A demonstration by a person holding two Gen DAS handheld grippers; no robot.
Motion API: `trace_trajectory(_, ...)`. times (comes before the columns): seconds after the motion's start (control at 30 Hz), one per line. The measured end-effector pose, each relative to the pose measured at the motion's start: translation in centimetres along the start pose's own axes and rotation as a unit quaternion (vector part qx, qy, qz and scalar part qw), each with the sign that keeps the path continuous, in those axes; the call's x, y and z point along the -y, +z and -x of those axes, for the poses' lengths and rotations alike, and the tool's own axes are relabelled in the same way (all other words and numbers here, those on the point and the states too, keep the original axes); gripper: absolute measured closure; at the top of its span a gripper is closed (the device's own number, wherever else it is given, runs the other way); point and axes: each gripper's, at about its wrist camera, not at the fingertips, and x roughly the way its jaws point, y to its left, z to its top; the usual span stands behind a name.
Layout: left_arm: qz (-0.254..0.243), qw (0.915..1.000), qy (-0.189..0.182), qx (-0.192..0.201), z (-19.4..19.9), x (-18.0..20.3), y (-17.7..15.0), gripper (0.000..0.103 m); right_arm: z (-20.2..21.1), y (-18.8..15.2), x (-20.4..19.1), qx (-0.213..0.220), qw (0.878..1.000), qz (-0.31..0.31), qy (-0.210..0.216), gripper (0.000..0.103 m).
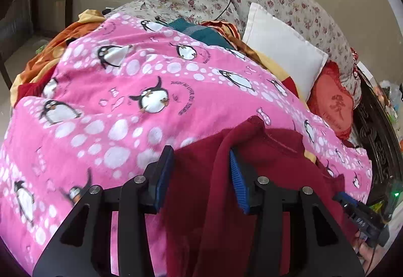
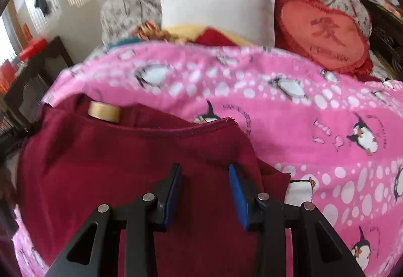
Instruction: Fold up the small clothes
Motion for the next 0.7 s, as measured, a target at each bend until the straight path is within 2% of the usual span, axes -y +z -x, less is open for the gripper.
trace_trajectory(0.07,-0.004,0.9999,-0.01,0.002,1.9,-0.4,-1.0,0.058,1.9,-0.5,-0.6,0.023,1.0,-0.001,0.014,0.066)
trace_trajectory(0.17,-0.002,0.9997,-0.022,0.0,5.2,-1.2,-3.5,0.058,4.1,-1.2,-3.1,0.04,0.997,0.007,0.073,0.066)
trace_trajectory(0.27,0.007,0.9996,-0.025,0.014,7.9,-2.1,-6.8,0.053,5.4,-1.4,-7.5,0.048,0.99,0.037,0.129,0.066)
trace_trajectory(0.33,0.027,0.9985,-0.041,0.023,9.0,-3.2,-9.2,0.045,5.7,-1.1,-11.4,0.047,0.983,0.069,0.164,0.066)
trace_trajectory(0.37,0.035,0.9979,-0.048,0.025,9.1,-3.6,-10.0,0.044,5.5,-1.0,-12.9,0.045,0.98,0.08,0.175,0.066)
trace_trajectory(0.53,0.033,0.9956,-0.086,0.017,8.6,-3.9,-13.7,0.044,1.9,0.4,-20.5,0.018,0.976,0.096,0.195,0.066)
trace_trajectory(0.6,0.03,0.9935,-0.109,0.013,7.8,-4.2,-14.5,0.044,-0.3,1.1,-21.9,0.004,0.977,0.085,0.194,0.065)
trace_trajectory(0.7,0.021,0.9926,-0.119,0.003,6.6,-4.4,-14.7,0.043,-3.3,1.3,-23.2,-0.025,0.979,0.071,0.187,0.057)
